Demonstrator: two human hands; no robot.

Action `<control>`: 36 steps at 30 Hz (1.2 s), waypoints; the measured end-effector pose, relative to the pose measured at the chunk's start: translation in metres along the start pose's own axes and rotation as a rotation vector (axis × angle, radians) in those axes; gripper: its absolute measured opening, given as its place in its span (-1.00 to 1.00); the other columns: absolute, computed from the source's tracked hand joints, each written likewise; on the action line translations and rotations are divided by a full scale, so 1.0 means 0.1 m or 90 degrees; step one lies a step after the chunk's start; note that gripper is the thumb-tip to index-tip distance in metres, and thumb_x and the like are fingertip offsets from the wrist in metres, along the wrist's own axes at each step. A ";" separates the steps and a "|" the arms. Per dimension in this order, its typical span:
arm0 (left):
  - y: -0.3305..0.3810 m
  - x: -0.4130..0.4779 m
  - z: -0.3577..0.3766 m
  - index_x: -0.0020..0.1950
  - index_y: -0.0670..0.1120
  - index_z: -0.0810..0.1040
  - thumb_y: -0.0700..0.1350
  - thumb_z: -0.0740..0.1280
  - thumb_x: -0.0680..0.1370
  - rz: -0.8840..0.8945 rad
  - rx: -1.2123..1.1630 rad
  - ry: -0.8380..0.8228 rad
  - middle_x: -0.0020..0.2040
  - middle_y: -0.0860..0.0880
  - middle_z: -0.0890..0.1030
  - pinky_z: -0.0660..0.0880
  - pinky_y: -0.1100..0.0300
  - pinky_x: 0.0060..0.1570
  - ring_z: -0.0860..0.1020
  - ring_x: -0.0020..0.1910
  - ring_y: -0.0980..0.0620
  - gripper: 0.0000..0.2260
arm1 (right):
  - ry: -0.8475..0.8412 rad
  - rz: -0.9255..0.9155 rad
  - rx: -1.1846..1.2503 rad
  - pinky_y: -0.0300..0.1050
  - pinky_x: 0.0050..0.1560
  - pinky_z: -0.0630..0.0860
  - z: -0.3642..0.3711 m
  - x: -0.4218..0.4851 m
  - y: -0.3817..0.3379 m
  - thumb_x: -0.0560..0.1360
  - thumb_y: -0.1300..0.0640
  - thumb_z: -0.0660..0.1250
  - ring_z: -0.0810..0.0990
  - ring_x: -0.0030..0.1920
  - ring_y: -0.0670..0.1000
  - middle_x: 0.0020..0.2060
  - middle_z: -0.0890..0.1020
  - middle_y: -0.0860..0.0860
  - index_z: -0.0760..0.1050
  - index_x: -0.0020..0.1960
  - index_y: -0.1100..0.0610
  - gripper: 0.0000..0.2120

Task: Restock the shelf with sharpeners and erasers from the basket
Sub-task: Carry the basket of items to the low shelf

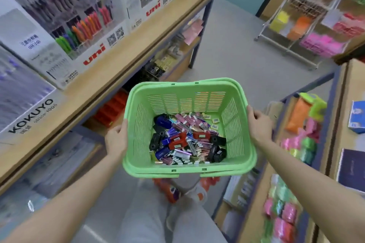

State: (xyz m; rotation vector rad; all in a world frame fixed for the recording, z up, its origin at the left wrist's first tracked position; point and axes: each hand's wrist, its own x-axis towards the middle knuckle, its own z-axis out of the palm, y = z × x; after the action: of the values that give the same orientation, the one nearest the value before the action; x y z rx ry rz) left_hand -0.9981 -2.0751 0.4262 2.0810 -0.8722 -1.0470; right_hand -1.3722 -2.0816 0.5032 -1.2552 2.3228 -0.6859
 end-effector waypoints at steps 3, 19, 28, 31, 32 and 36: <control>0.00 0.14 0.01 -0.18 -0.19 0.59 0.13 0.16 0.61 -0.036 -0.009 0.008 -0.27 -0.10 0.56 0.33 0.08 -0.22 0.46 -0.27 -0.05 -0.56 | -0.036 -0.008 -0.026 -0.06 -0.41 0.15 0.17 0.25 -0.18 0.62 -0.05 0.10 0.27 -0.44 0.02 -0.51 0.31 0.05 0.26 -0.41 0.15 -0.53; -0.17 0.86 0.33 -0.15 -0.17 0.59 0.09 0.09 0.64 -0.082 0.034 -0.006 -0.25 -0.08 0.60 0.40 0.07 -0.18 0.52 -0.22 -0.08 -0.56 | -0.094 -0.042 -0.039 -0.06 -0.34 0.21 1.19 1.30 -0.14 0.59 -0.17 0.09 0.31 -0.43 0.02 -0.54 0.35 0.03 0.31 -0.44 0.08 -0.49; -0.42 0.81 1.25 -0.22 -0.22 0.55 0.04 0.09 0.65 -0.156 0.033 0.066 -0.23 -0.16 0.60 0.32 0.07 -0.17 0.50 -0.17 -0.10 -0.56 | -0.214 -0.108 0.006 -0.13 -0.38 0.19 1.62 2.31 0.31 0.57 -0.23 0.07 0.27 -0.45 0.00 -0.51 0.34 0.03 0.34 -0.37 0.19 -0.45; -0.53 0.89 1.59 -0.26 -0.24 0.52 0.04 0.09 0.66 -0.177 0.031 0.061 -0.28 -0.16 0.57 0.31 0.07 -0.25 0.47 -0.26 -0.07 -0.53 | -0.230 -0.098 0.003 -0.11 -0.38 0.21 1.82 2.63 0.52 0.53 -0.30 0.04 0.30 -0.45 0.00 -0.51 0.35 0.04 0.33 -0.38 0.14 -0.43; -0.57 0.93 1.70 -0.25 -0.25 0.52 0.03 0.08 0.66 -0.179 0.032 0.060 -0.30 -0.15 0.55 0.30 0.09 -0.29 0.45 -0.28 -0.06 -0.53 | -0.239 -0.093 0.007 -0.11 -0.38 0.21 1.91 2.73 0.60 0.52 -0.32 0.04 0.30 -0.44 0.00 -0.51 0.35 0.05 0.33 -0.38 0.17 -0.41; -0.80 1.17 2.13 -0.31 -0.23 0.47 0.05 0.06 0.66 -0.177 0.049 0.041 -0.39 -0.16 0.49 0.27 0.10 -0.34 0.43 -0.36 -0.05 -0.51 | -0.248 -0.089 -0.007 -0.09 -0.37 0.21 2.29 3.08 0.93 0.50 -0.35 0.02 0.28 -0.44 0.00 -0.48 0.35 0.07 0.37 -0.29 0.28 -0.33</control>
State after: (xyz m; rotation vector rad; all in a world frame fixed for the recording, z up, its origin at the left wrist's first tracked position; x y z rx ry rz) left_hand -1.1025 -2.1731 0.2134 2.3350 -0.6119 -1.0945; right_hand -1.4608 -2.3515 0.2288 -1.4225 1.9402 -0.4244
